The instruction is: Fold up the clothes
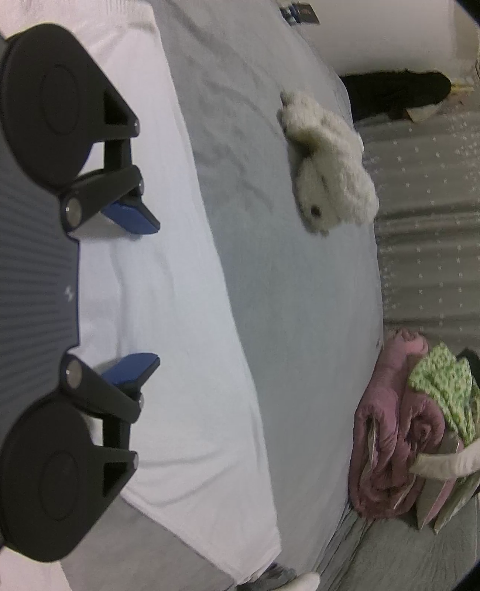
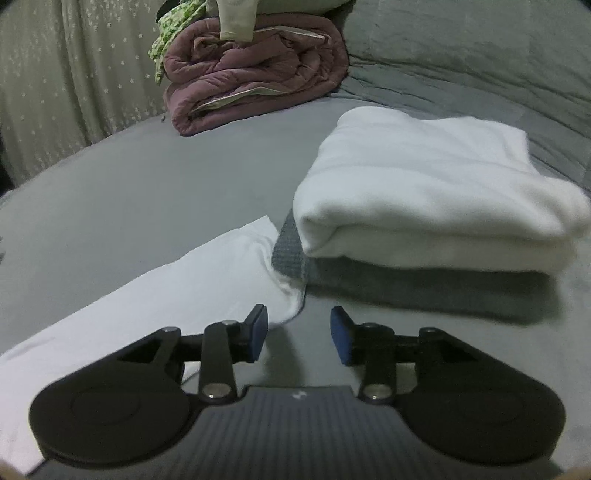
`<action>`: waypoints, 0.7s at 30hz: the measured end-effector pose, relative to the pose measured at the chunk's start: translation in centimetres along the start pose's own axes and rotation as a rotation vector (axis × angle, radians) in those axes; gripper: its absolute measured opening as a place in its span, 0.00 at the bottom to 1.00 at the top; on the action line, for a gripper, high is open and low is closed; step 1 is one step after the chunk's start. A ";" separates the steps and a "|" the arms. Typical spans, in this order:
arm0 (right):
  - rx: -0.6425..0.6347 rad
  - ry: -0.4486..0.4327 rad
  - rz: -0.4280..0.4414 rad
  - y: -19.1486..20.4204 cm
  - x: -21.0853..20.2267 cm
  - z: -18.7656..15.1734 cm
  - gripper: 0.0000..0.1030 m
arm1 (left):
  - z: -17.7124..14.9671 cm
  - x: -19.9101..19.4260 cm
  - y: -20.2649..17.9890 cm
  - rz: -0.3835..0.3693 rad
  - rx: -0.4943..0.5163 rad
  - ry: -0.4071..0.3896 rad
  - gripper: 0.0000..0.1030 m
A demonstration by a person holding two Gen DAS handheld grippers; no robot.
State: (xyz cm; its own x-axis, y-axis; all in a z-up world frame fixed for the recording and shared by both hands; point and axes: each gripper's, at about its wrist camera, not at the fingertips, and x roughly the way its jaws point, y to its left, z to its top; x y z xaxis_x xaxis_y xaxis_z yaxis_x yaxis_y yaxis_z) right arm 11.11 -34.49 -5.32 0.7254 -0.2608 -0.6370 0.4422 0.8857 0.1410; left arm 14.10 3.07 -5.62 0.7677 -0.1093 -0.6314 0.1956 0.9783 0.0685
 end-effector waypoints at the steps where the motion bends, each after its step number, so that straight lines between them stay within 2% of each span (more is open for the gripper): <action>1: 0.007 0.005 0.010 0.1 -0.6 -0.1 0.41 | 0.2 -0.3 0.5 0.012 -0.009 0.007 0.70; 4: 0.028 0.020 0.040 0.4 -2.2 -0.6 0.45 | 0.6 -1.4 2.1 0.046 -0.049 0.024 0.71; 9: 0.040 0.038 0.089 1.3 -5.0 -1.3 0.48 | 0.0 -4.4 5.6 0.068 -0.183 0.075 0.70; 21: -0.009 0.075 0.211 2.8 -12.4 -5.1 0.53 | -4.7 -13.1 9.1 0.123 -0.251 0.121 0.70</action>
State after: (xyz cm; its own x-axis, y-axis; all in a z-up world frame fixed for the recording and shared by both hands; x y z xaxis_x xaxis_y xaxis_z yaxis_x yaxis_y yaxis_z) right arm 0.59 -26.82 -0.91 0.7599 -0.0401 -0.6488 0.2798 0.9211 0.2707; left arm 2.97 14.26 -0.33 0.6952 0.0196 -0.7185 -0.0624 0.9975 -0.0331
